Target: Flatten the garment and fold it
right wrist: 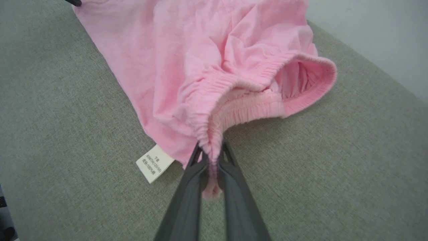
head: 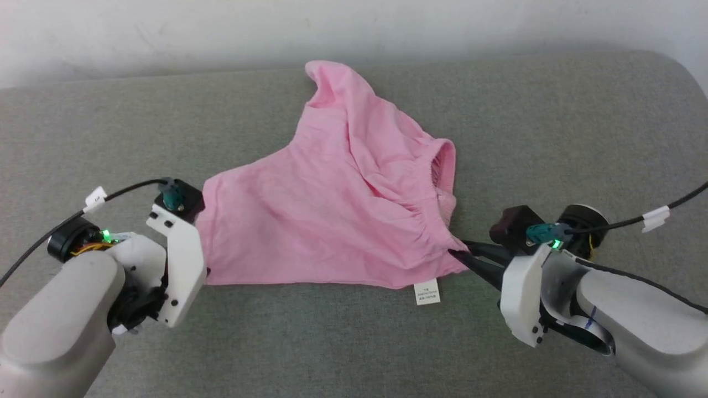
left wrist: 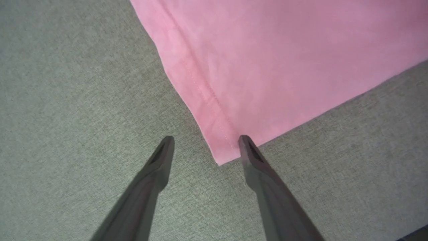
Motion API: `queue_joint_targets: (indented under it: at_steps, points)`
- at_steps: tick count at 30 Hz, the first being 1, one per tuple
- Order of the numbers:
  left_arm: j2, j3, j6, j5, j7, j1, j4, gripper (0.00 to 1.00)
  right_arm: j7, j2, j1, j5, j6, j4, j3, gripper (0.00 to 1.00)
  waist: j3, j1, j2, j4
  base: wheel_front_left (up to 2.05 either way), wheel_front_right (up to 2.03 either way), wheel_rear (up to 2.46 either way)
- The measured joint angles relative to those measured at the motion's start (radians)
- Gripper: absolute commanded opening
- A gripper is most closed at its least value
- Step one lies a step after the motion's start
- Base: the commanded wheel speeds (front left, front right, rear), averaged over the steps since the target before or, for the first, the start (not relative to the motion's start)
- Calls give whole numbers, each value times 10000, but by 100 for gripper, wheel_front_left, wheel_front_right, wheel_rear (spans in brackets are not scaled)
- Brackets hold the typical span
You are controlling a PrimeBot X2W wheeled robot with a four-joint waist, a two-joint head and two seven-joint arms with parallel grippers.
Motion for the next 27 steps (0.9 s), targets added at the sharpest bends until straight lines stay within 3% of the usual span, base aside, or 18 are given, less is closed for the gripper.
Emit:
queue_joint_targets:
  at_steps: [9, 10, 11, 17, 27]
  points:
    - [67, -1097, -2, -518, -167, -672, 1026, 100, -196, 171, -284, -12, 0, 144, 176, 0, 443, -2, 0, -336, 0, 0, 0]
    - [58, -1131, -2, -608, -305, -690, 1120, 84, -244, 180, -304, -12, 0, 178, 186, 0, 466, -2, 0, -359, 0, 0, 0]
    - [63, -1185, -2, -700, -418, -712, 1191, 0, -301, 194, -310, -12, 0, 203, 211, 0, 471, -2, 0, -377, 0, 0, 0]
    - [150, -1620, -2, -1337, -1484, -708, 970, 0, -974, 226, -302, -21, 0, 261, 67, 0, 145, 0, 0, -379, 0, 0, 0]
    - [623, -259, 121, -1987, -3450, -830, -267, 0, -1950, -31, -369, -163, 0, -203, -1499, 0, -923, -2, 0, -192, 0, 0, 0]
